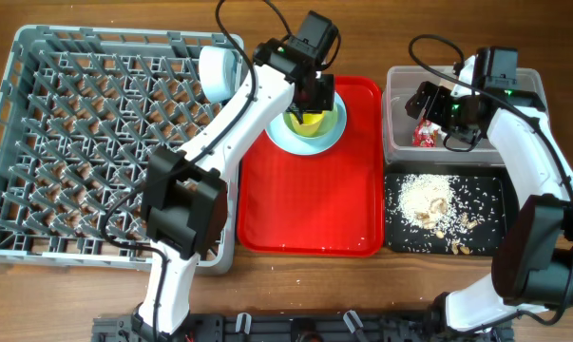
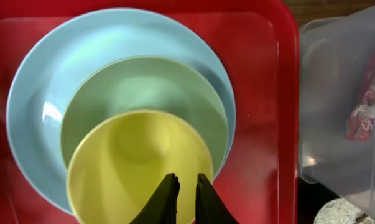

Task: Sort waste into correct bins and load items into the dishwasher rack
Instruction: 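Grasp the yellow cup with the left gripper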

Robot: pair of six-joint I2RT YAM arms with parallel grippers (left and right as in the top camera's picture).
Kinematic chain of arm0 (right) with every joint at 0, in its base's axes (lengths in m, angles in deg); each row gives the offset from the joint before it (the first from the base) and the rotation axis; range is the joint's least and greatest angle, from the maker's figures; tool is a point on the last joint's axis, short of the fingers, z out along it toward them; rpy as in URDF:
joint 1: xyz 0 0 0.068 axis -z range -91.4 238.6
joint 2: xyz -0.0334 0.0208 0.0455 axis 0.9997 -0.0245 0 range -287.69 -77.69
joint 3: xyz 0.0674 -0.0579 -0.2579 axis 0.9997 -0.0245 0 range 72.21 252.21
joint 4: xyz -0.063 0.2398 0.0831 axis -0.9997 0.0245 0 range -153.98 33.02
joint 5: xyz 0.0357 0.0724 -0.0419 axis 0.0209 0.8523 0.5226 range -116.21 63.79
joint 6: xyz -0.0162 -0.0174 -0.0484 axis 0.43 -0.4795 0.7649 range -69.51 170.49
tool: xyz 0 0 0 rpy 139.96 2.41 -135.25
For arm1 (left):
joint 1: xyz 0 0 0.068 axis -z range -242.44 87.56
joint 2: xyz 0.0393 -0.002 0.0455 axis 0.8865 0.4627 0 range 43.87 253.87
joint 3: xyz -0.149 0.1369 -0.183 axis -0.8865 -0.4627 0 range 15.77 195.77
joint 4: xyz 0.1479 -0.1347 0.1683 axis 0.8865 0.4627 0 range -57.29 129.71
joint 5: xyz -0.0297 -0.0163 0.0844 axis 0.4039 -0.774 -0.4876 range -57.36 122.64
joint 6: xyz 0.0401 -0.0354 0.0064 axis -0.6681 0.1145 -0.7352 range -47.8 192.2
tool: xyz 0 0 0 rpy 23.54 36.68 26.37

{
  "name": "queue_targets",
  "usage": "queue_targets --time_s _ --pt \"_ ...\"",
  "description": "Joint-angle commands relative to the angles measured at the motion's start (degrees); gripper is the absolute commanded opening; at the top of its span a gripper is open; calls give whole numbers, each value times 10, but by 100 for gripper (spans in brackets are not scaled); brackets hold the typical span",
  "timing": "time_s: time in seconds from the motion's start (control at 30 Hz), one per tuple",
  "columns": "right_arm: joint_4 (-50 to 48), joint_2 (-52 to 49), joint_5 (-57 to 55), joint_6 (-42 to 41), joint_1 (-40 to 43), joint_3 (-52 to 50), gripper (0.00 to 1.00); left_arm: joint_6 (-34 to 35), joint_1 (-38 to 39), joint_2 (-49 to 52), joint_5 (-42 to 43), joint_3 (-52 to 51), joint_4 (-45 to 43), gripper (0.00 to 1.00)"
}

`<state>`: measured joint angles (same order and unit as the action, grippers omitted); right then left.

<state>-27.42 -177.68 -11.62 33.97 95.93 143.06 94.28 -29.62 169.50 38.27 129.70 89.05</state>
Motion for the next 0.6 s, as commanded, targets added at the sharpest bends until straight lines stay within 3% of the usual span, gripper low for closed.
queue_targets --time_s 0.0,0.3,0.37,0.43,0.57 --pt "-1 -3 5 -2 2 1 100 -9 9 13 -8 3 -7 15" --pt "-1 -3 5 -2 2 1 100 -9 43 49 -68 3 -14 18" --pt "-1 -3 5 -2 2 1 100 -9 45 50 -102 3 -14 4" --pt "-1 -3 5 -2 2 1 100 -9 39 45 -131 3 -12 4" --pt "-1 -3 5 -2 2 1 100 -7 24 -67 -130 9 1 4"
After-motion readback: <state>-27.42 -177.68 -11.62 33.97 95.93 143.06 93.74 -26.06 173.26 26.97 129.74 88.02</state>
